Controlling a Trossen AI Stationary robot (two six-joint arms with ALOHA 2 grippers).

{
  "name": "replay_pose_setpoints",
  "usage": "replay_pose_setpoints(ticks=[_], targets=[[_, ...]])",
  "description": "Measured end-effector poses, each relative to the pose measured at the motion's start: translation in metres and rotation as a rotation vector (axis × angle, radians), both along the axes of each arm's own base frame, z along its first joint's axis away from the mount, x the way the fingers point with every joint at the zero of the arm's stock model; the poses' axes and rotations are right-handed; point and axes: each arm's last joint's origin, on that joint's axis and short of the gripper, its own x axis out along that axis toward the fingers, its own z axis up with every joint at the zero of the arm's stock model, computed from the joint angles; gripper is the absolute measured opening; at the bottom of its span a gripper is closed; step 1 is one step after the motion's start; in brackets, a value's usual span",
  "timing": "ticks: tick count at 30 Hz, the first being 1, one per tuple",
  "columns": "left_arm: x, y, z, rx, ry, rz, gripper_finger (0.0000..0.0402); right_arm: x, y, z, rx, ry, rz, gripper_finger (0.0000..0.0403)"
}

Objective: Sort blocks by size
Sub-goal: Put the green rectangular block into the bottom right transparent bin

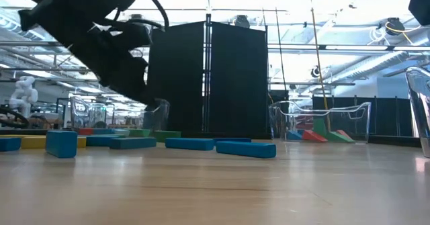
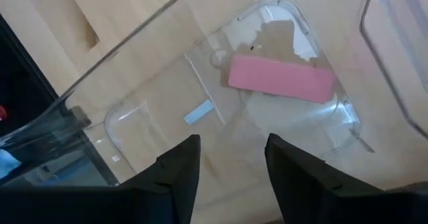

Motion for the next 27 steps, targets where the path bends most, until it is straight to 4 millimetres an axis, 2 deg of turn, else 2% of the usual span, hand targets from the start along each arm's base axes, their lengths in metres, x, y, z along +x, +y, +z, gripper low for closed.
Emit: replay_pose_setpoints(ticks=[3, 8, 12, 16, 23, 27], targets=[[-0.005, 0.010, 0.010, 0.029, 0.035, -0.020, 0.0155, 0.001, 0.000, 0.001, 0.001, -0.016, 0.013, 0.0162], [-0.005, 0.025, 0.013, 0.087, 0.211, -0.244, 0.0155, 0.001, 0.001, 0.003, 0.006, -0.036, 0.052, 0.0162], [-0.004, 0.043, 0.012, 0.160, 0.321, -0.339, 0.0155, 0.005, 0.005, 0.017, 0.032, -0.086, 0.086, 0.0162], [-0.004, 0.065, 0.011, 0.187, 0.393, -0.405, 0.0155, 0.011, 0.009, 0.039, 0.059, -0.168, 0.126, 0.0162], [-0.004, 0.098, 0.013, 0.165, 0.380, -0.611, 0.0155, 0.018, 0.013, 0.077, 0.059, -0.335, 0.187, 0.0162], [-0.005, 0.109, 0.015, 0.143, 0.320, -0.668, 0.0155, 0.019, 0.013, 0.083, 0.046, -0.359, 0.197, 0.0162]])
